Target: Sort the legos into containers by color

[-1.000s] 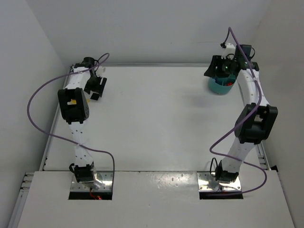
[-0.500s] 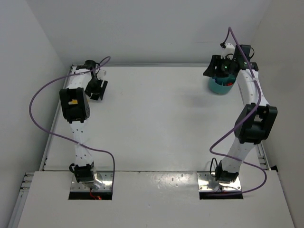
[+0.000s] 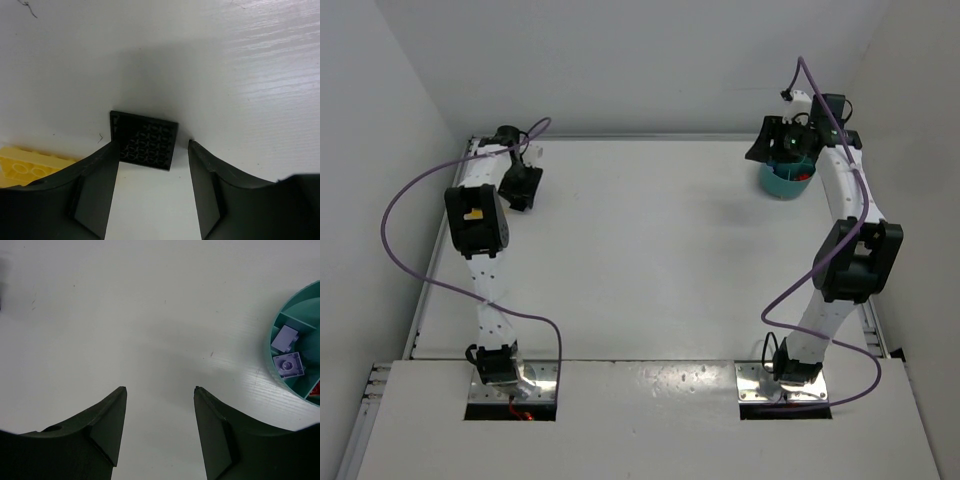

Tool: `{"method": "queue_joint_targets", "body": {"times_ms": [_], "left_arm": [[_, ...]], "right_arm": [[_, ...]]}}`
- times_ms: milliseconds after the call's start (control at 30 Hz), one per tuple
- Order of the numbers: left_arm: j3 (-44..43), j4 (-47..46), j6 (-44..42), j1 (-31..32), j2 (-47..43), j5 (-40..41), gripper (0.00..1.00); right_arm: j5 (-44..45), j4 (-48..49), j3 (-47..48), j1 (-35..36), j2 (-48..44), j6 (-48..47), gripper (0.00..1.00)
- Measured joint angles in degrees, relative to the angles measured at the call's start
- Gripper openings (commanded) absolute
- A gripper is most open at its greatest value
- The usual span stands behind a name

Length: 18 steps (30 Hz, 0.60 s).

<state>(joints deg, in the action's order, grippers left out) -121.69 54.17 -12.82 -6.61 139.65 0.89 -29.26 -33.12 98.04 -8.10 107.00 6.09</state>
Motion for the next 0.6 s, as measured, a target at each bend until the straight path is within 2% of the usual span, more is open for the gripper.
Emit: {"method": "queue_joint_targets", "body": {"times_ms": [200, 367, 467, 600], "left_arm": [[0.98, -1.62, 0.07, -1.57, -0.28, -1.66, 0.65], [5.05, -5.07, 0.07, -1.75, -2.38, -1.84, 0.64], [7.56, -7.23, 0.2, -1.86, -3.67, -1.97, 0.56], [9.18, -8.66, -0.15, -1.99, -4.48, -2.1, 0.39]], "right_arm": [[0.0, -0.48, 0.28, 0.0, 0.07, 0.0, 0.57], [-0.72, -0.42, 1.01, 0.0, 0.79, 0.15, 0.57], [-0.83, -0.46, 1.01, 0.0, 0.85, 0.31, 0.57], [-1.09, -0.44, 1.01, 0.0, 0.85, 0.44, 0.57]]}}
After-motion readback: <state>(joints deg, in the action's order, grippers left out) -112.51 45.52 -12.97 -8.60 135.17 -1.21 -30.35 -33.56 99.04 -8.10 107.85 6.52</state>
